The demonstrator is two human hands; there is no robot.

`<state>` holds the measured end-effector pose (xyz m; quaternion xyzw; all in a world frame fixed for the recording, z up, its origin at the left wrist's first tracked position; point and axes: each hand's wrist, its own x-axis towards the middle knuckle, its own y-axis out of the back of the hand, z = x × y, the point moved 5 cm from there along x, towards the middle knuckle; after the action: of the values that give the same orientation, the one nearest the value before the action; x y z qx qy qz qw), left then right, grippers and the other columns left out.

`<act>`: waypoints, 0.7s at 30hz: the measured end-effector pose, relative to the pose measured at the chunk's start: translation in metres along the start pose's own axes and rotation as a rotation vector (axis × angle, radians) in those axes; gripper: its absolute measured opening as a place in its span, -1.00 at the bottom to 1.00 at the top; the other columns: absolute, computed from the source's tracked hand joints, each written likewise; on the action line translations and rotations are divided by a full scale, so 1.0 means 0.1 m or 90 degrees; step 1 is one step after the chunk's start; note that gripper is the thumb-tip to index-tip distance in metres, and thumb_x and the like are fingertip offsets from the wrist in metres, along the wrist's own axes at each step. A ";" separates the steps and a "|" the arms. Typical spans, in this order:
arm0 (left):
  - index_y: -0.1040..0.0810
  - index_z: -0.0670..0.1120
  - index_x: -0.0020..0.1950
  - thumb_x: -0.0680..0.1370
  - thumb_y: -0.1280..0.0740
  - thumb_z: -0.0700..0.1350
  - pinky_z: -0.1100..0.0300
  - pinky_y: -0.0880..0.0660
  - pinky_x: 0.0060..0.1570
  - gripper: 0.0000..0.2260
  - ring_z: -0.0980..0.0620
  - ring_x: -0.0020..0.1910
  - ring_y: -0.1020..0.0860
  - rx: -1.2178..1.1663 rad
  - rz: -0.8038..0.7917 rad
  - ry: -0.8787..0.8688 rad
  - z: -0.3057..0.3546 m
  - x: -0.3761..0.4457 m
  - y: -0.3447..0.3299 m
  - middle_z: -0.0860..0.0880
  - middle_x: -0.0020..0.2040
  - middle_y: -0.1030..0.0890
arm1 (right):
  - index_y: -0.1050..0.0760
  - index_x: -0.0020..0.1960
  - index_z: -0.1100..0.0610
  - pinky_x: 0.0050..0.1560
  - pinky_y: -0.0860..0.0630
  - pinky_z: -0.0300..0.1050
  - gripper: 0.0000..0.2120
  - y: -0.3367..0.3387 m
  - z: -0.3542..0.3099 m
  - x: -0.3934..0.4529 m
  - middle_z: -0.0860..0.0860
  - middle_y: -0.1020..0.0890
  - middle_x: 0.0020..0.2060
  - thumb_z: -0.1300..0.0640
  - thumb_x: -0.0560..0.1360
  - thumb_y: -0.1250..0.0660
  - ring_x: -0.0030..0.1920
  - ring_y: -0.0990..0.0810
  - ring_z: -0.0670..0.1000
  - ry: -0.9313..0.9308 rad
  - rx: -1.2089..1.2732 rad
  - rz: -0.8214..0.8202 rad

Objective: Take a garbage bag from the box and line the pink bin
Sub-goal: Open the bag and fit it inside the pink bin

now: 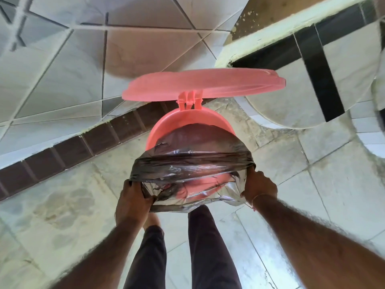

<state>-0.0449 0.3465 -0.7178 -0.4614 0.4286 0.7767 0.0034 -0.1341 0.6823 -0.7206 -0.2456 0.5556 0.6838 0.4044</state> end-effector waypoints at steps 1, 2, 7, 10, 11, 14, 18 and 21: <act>-0.34 -0.03 0.28 0.31 -0.52 -0.05 -0.10 -0.56 -0.08 -0.40 -0.28 0.02 -0.55 0.000 0.010 0.000 0.01 0.05 0.00 -0.17 0.09 -0.49 | -0.17 0.38 0.06 -0.03 -0.52 0.00 -0.32 0.00 -0.03 0.04 0.12 -0.55 0.10 0.11 0.37 -0.43 0.09 -0.62 0.20 -0.008 0.005 0.009; -0.35 -0.03 0.28 0.32 -0.51 -0.06 -0.12 -0.56 -0.08 -0.41 -0.29 0.02 -0.55 0.002 0.025 -0.007 0.04 0.11 0.02 -0.18 0.08 -0.49 | -0.16 0.39 0.07 -0.03 -0.52 0.00 -0.31 0.02 -0.05 0.09 0.13 -0.57 0.10 0.12 0.37 -0.43 0.09 -0.62 0.21 -0.014 0.022 0.022; -0.37 -0.08 0.25 0.37 -0.43 -0.18 -0.14 -0.53 -0.09 -0.52 -0.31 0.00 -0.55 0.024 0.095 -0.043 0.18 0.40 0.17 -0.21 0.08 -0.48 | -0.21 0.35 0.08 0.04 -0.52 0.04 -0.38 0.22 -0.15 0.32 0.17 -0.59 0.10 0.08 0.38 -0.41 0.13 -0.59 0.26 -0.024 0.128 0.071; -0.39 -0.08 0.22 0.36 -0.42 -0.22 -0.14 -0.52 -0.12 -0.53 -0.32 0.00 -0.54 0.043 0.101 -0.064 0.25 0.55 0.25 -0.21 0.07 -0.46 | -0.23 0.35 0.11 0.06 -0.52 0.08 -0.40 0.33 -0.21 0.41 0.22 -0.61 0.08 -0.03 0.41 -0.36 0.11 -0.59 0.31 -0.003 0.184 0.095; -0.39 -0.07 0.22 0.37 -0.41 -0.22 -0.14 -0.52 -0.12 -0.55 -0.32 0.01 -0.53 0.050 0.096 -0.070 0.26 0.60 0.26 -0.21 0.07 -0.45 | -0.22 0.36 0.10 0.05 -0.52 0.09 -0.41 0.35 -0.23 0.43 0.25 -0.62 0.07 -0.04 0.42 -0.34 0.09 -0.59 0.33 0.001 0.208 0.098; -0.37 0.00 0.24 0.42 -0.37 -0.13 -0.15 -0.54 -0.09 -0.59 -0.31 0.02 -0.53 0.032 0.084 -0.093 0.33 0.67 0.32 -0.19 0.08 -0.45 | -0.23 0.35 0.09 0.06 -0.51 0.10 -0.49 0.43 -0.28 0.49 0.31 -0.61 0.07 0.05 0.45 -0.28 0.08 -0.58 0.37 0.020 0.273 0.082; -0.43 0.00 0.22 0.39 -0.39 -0.08 -0.07 -0.54 0.07 -0.59 -0.25 0.11 -0.50 0.042 0.004 -0.146 0.42 0.84 0.46 -0.20 0.07 -0.50 | -0.35 0.31 0.05 0.17 -0.50 0.05 -0.53 0.72 -0.30 0.57 0.26 -0.60 0.16 0.06 0.43 -0.34 0.17 -0.56 0.30 -0.003 0.335 0.081; -0.56 -0.06 0.02 0.27 -0.47 -0.15 0.05 -0.56 -0.02 -0.66 -0.16 -0.06 -0.54 0.103 -0.081 -0.161 0.55 0.96 0.62 -0.16 -0.02 -0.54 | -0.49 0.25 0.12 0.18 -0.52 0.00 -0.50 0.96 -0.36 0.62 0.17 -0.63 0.14 0.05 0.32 -0.33 0.18 -0.58 0.22 -0.025 0.372 0.051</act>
<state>-0.1641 0.3065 -0.7344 -0.3847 0.4560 0.7896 0.1437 -0.2517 0.6598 -0.7245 -0.0835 0.7305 0.5144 0.4413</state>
